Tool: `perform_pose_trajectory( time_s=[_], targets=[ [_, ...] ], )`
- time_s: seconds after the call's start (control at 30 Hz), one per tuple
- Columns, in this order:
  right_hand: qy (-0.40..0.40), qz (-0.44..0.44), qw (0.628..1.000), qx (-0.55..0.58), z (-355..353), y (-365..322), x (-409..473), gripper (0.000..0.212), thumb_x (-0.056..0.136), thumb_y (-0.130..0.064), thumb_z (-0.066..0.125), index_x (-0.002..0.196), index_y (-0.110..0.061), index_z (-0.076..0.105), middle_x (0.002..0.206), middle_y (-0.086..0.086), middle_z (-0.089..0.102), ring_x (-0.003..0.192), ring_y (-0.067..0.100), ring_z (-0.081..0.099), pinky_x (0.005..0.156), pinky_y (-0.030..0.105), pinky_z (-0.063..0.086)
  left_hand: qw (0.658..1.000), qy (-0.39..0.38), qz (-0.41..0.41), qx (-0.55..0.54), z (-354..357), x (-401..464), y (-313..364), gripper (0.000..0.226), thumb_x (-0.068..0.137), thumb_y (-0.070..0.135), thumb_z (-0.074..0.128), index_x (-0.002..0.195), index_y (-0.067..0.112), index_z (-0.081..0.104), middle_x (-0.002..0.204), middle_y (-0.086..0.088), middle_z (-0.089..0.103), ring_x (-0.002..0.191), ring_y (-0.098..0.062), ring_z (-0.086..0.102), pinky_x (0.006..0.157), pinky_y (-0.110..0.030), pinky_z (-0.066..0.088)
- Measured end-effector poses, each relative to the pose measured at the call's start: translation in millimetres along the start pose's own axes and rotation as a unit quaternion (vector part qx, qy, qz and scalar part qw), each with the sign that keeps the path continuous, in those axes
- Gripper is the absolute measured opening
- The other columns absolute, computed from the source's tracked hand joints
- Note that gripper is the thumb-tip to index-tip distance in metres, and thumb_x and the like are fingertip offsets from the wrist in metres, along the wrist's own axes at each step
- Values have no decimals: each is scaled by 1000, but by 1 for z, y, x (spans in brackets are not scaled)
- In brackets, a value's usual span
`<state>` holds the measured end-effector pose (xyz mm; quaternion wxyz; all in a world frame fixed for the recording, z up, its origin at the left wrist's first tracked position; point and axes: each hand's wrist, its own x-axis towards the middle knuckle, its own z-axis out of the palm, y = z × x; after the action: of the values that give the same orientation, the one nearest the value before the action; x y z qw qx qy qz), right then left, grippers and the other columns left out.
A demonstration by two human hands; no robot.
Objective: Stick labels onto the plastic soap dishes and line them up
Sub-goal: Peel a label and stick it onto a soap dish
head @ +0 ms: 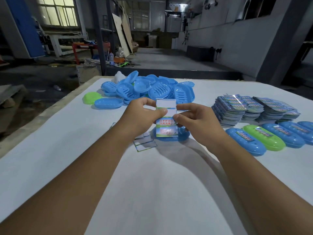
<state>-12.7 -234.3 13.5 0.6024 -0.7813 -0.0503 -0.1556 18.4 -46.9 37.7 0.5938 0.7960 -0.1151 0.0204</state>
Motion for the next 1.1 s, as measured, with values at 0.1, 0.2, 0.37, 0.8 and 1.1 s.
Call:
perform_pose_trajectory(
  time_s=[0.1, 0.2, 0.37, 0.8, 1.1],
  targets=[
    [31, 3, 999, -2, 0, 0, 1, 18, 94, -10, 70, 109, -20, 69, 70, -9, 76, 61, -2, 68, 53, 9, 46, 1000, 11, -17, 2, -3, 2, 1, 25, 83, 20, 76, 103, 25, 63, 72, 7, 76, 67, -5, 73, 47, -16, 44],
    [39, 9, 999, -11, 0, 0, 1, 18, 96, -12, 68, 112, -20, 68, 72, -12, 76, 65, -4, 69, 53, 8, 47, 999, -3, -22, 44, -4, 1, 0, 29, 79, 20, 76, 102, 31, 61, 69, 9, 75, 66, -1, 71, 57, -23, 44],
    [47, 14, 999, -14, -1, -1, 2, 18, 97, -14, 68, 114, -20, 67, 74, -17, 76, 69, -5, 71, 53, 8, 48, 998, -16, -27, 56, -2, 1, 2, 33, 78, 18, 77, 101, 32, 59, 71, 9, 75, 64, 2, 71, 44, -11, 42],
    [100, -7, 989, -108, -3, 4, 4, 9, 90, -26, 76, 94, -28, 68, 75, -10, 71, 60, -6, 62, 54, 11, 46, 997, -56, 4, 58, -3, 1, -2, 37, 79, 15, 77, 102, 34, 55, 77, 11, 77, 64, 4, 67, 62, -26, 45],
    [27, -33, 983, -176, 8, 0, -7, 14, 83, -30, 75, 70, -23, 76, 64, -11, 73, 62, 11, 70, 63, 33, 56, 995, -55, 51, 68, 3, -4, -5, 36, 83, 19, 77, 98, 37, 50, 79, 15, 76, 71, -2, 70, 55, -17, 46]
  ],
)
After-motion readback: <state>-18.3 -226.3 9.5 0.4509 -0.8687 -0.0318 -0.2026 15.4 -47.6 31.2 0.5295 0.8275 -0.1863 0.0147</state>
